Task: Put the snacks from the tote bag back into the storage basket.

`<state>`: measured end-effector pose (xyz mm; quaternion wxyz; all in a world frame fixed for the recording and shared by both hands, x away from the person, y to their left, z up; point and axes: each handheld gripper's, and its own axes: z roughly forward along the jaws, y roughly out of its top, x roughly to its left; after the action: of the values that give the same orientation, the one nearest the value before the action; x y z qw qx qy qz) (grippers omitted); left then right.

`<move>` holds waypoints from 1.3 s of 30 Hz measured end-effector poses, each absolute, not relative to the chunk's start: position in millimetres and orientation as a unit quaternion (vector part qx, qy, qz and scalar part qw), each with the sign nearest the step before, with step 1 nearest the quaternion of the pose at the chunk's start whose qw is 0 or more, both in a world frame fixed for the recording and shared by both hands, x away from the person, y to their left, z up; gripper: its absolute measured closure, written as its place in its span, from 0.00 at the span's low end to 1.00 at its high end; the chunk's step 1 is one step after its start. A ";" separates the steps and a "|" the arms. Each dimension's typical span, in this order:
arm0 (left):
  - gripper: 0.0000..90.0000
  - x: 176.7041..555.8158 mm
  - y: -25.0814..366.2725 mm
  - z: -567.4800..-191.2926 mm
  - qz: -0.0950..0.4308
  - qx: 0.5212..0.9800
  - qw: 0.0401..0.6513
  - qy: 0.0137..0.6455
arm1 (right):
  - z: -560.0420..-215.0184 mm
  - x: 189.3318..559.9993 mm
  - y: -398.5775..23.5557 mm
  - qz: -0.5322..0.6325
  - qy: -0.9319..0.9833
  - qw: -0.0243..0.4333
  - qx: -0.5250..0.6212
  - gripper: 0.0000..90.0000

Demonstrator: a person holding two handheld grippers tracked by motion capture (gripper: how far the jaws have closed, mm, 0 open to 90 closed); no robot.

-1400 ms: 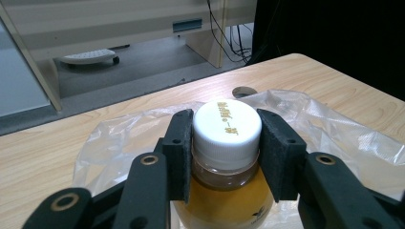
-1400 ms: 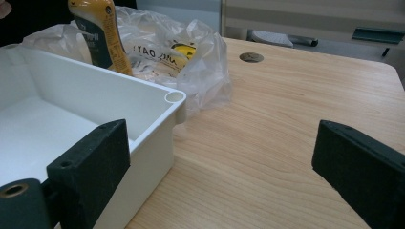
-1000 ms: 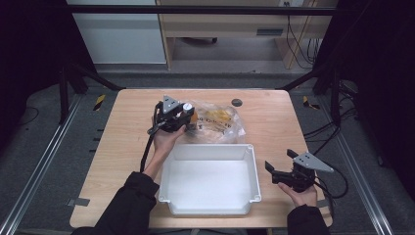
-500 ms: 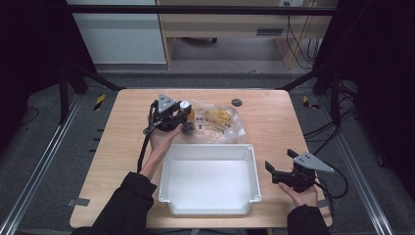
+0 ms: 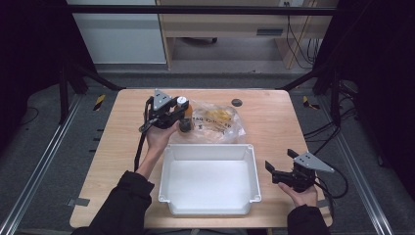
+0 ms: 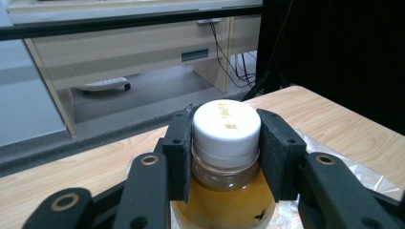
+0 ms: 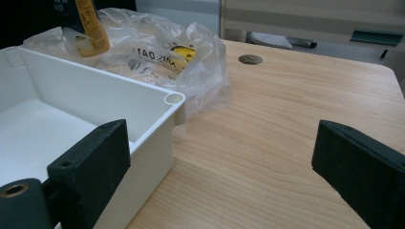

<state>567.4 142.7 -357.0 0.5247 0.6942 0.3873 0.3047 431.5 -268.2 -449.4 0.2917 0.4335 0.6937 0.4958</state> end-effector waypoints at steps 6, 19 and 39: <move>0.66 564.9 141.7 -345.8 0.311 0.693 0.526 0.381 | -449.0 431.3 -268.1 0.496 0.693 0.293 0.433 0.07; 0.66 559.8 148.3 -329.5 0.311 0.683 0.539 0.382 | -448.8 431.1 -268.5 0.497 0.693 0.294 0.431 0.07; 0.66 537.2 156.0 -312.3 0.301 0.678 0.558 0.372 | -448.1 430.7 -268.6 0.496 0.694 0.296 0.430 0.07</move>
<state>537.2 156.0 -312.3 0.5583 0.6780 0.3719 0.3007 430.7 -268.6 -448.1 0.2955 0.4305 0.6939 0.4959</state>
